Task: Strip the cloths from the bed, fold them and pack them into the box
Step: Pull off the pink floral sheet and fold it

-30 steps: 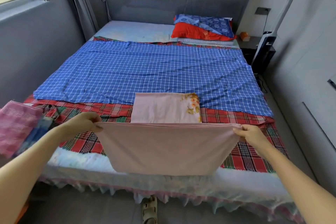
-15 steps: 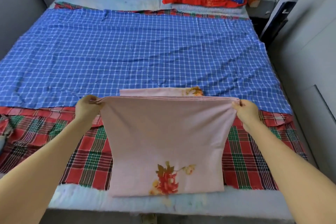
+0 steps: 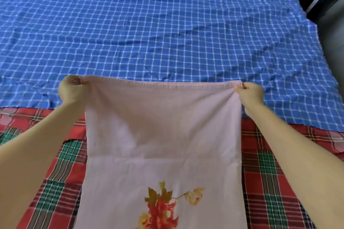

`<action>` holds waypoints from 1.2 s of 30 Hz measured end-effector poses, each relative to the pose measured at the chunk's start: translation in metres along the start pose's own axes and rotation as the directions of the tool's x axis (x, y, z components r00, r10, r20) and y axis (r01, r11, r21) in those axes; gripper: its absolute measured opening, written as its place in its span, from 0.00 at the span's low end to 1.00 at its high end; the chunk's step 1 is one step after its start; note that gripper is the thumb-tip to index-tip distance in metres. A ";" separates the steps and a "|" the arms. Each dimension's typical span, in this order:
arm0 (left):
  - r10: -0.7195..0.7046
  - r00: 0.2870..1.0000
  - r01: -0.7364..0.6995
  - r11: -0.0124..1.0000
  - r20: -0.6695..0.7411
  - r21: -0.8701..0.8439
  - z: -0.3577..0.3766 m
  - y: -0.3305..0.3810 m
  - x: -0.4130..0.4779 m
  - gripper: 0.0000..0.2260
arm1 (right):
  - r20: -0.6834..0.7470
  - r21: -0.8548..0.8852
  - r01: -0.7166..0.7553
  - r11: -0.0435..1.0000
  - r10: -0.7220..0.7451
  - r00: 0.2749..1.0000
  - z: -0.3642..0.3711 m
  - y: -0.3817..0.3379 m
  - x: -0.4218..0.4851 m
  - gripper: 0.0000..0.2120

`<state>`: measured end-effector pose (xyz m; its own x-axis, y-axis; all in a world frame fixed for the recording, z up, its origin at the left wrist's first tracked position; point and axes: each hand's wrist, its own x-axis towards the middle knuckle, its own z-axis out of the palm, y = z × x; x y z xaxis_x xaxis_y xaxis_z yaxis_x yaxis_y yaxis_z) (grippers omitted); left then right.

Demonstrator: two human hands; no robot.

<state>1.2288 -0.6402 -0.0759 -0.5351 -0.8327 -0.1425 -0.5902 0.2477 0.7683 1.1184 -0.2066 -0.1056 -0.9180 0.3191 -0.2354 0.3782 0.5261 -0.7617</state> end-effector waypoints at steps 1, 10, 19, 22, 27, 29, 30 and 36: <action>0.004 1.000 -0.004 1.000 -0.011 0.012 0.008 -0.005 0.004 0.06 | 0.005 -0.007 0.007 1.000 -0.007 1.000 0.010 0.004 0.009 0.18; 0.035 0.999 -0.030 0.947 -0.011 0.320 0.050 -0.057 0.032 0.14 | 0.023 -0.162 0.038 0.986 -0.034 0.999 0.056 0.042 0.038 0.10; -0.029 1.000 0.030 0.854 -0.009 0.520 -0.013 -0.161 -0.092 0.19 | 0.096 -0.421 0.012 0.907 0.031 0.995 -0.004 0.120 -0.123 0.22; -0.224 0.975 0.193 0.825 -0.007 0.531 -0.044 -0.197 -0.152 0.21 | 0.146 -0.503 -0.128 0.855 0.229 0.962 -0.029 0.163 -0.207 0.23; -0.436 0.894 0.334 0.803 0.105 0.493 -0.086 -0.235 -0.219 0.21 | 0.241 -0.372 -0.414 0.831 0.517 0.821 -0.047 0.199 -0.279 0.15; -0.493 0.853 0.392 0.822 0.171 0.413 -0.094 -0.234 -0.231 0.15 | 0.289 -0.207 -0.546 0.812 0.584 0.759 -0.051 0.196 -0.287 0.15; -0.518 0.832 0.426 0.825 0.196 0.372 -0.097 -0.229 -0.232 0.12 | 0.299 -0.154 -0.575 0.804 0.592 0.748 -0.052 0.193 -0.288 0.15; -0.638 0.719 0.557 0.766 0.276 0.320 -0.146 -0.217 -0.233 0.17 | 0.187 -0.089 -0.675 0.732 0.678 0.711 -0.082 0.170 -0.318 0.11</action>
<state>1.5698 -0.5723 -0.1181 -0.1750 -0.6205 -0.7644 -0.9439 -0.1151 0.3095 1.4839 -0.1540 -0.1107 -0.4186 0.4362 -0.7966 0.9073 0.2401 -0.3453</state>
